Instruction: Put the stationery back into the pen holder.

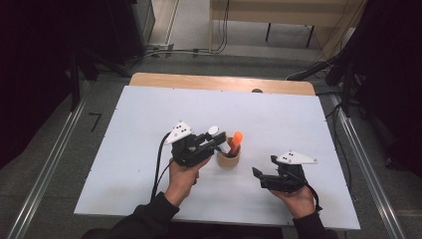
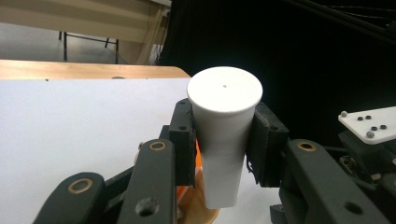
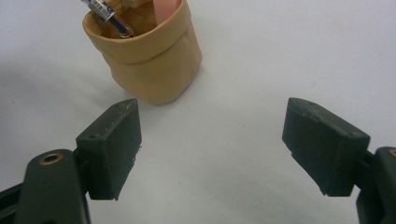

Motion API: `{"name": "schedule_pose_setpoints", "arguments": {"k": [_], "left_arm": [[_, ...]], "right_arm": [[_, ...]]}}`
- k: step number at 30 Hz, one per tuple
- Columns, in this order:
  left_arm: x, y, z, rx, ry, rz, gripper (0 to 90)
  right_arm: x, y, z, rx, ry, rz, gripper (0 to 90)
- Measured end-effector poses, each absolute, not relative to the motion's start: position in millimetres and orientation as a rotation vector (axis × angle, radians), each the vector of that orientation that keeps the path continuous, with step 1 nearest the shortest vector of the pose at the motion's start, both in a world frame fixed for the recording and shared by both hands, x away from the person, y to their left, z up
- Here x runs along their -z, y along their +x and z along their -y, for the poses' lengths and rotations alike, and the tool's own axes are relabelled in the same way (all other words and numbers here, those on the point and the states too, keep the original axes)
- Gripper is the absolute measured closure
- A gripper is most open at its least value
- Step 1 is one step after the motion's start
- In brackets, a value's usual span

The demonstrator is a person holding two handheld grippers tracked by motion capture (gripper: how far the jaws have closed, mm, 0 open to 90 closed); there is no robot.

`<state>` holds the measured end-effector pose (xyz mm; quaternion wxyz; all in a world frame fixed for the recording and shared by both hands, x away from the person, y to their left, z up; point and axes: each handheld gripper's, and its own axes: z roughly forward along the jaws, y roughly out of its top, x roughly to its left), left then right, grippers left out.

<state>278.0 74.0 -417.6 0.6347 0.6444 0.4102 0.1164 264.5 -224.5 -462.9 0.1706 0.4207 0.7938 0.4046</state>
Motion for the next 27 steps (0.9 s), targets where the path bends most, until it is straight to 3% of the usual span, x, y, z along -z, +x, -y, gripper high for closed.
{"name": "schedule_pose_setpoints", "arguments": {"k": [27], "left_arm": [[424.9, 288.6, -57.8, -0.306, 1.516, -0.944, 67.1]], "right_arm": [[463.1, 264.4, 224.0, -1.152, 1.195, -2.259, 18.2]]}}
